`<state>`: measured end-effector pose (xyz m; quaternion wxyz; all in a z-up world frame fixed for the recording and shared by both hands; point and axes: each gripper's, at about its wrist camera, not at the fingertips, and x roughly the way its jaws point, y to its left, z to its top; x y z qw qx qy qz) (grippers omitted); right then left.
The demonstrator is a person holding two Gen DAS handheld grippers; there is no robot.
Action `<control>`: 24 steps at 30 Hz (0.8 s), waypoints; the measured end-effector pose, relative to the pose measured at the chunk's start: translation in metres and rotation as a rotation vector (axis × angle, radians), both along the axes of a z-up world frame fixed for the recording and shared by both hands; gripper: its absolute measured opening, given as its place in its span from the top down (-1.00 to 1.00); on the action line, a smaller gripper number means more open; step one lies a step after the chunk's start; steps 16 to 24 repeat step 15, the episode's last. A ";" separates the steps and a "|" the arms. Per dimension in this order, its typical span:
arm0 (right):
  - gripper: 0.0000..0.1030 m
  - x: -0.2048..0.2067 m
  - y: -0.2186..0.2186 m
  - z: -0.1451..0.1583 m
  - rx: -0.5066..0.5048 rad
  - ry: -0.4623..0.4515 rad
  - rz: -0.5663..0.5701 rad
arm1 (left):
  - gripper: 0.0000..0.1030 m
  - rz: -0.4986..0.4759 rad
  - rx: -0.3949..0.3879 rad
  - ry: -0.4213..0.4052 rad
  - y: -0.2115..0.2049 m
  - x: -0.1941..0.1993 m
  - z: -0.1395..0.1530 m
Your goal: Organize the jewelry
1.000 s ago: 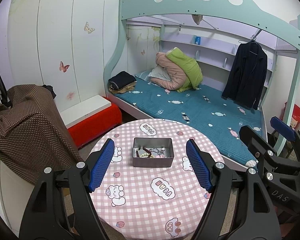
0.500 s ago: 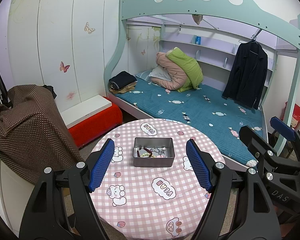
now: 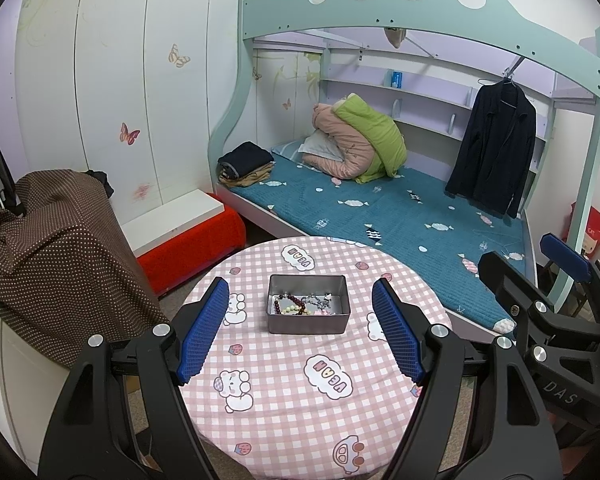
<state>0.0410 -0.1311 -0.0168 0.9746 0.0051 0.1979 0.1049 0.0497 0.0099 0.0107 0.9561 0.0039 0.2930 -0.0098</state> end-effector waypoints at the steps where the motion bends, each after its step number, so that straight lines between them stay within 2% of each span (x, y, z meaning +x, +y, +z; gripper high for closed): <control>1: -0.85 0.000 0.000 0.000 -0.001 -0.001 0.000 | -0.45 0.000 -0.001 0.001 0.000 0.000 0.000; 24: -0.85 0.005 -0.003 -0.003 0.005 0.011 0.006 | -0.45 0.001 0.004 0.013 -0.002 0.004 0.000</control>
